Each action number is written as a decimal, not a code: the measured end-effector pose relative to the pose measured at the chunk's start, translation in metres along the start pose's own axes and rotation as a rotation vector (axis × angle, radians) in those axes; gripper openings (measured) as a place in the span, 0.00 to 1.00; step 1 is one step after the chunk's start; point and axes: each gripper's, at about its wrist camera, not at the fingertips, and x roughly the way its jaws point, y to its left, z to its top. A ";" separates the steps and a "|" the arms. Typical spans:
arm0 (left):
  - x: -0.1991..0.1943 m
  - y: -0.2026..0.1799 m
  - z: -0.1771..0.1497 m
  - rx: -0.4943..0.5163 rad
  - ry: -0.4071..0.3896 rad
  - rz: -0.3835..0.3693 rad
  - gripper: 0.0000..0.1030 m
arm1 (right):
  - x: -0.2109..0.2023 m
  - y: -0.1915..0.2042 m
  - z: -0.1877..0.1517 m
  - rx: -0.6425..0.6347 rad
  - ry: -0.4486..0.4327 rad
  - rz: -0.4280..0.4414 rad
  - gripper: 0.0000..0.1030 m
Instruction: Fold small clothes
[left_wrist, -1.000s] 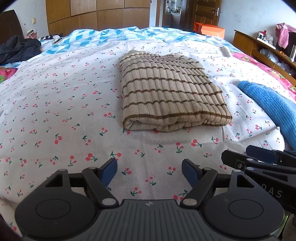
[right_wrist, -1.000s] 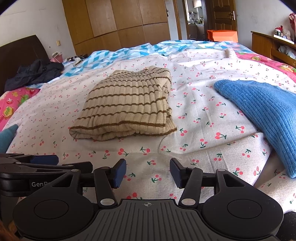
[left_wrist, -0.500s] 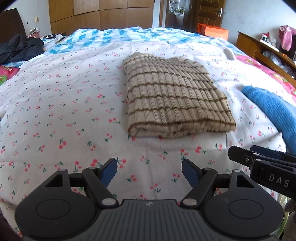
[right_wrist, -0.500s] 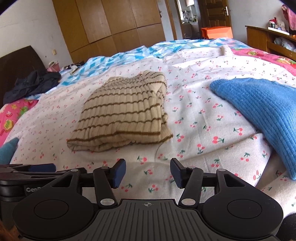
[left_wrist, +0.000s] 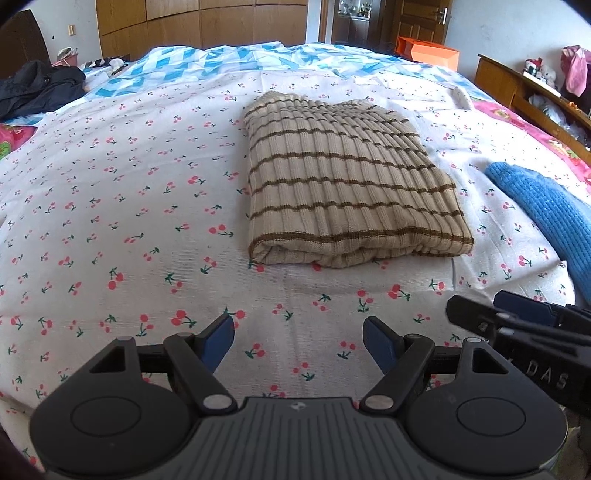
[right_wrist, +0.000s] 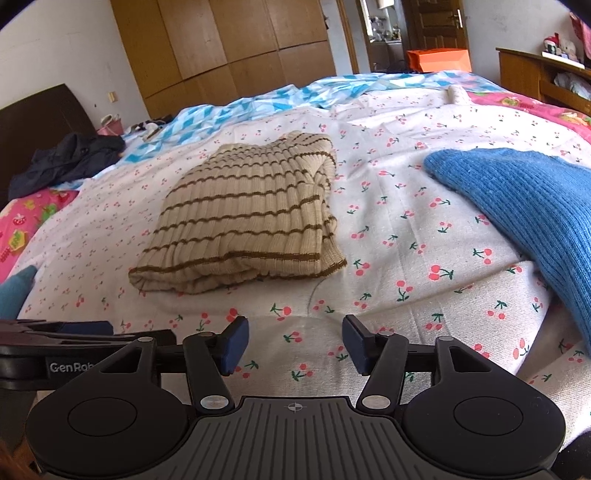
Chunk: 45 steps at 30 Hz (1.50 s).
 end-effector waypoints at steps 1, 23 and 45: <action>0.000 0.000 0.000 0.001 0.004 -0.002 0.79 | -0.001 0.000 0.000 0.000 -0.001 0.000 0.57; -0.005 0.019 0.065 0.025 -0.081 0.051 0.79 | 0.020 -0.027 0.079 0.129 -0.115 0.003 0.61; 0.067 0.026 0.117 0.024 -0.028 0.053 0.95 | 0.119 -0.046 0.138 0.218 0.015 0.033 0.53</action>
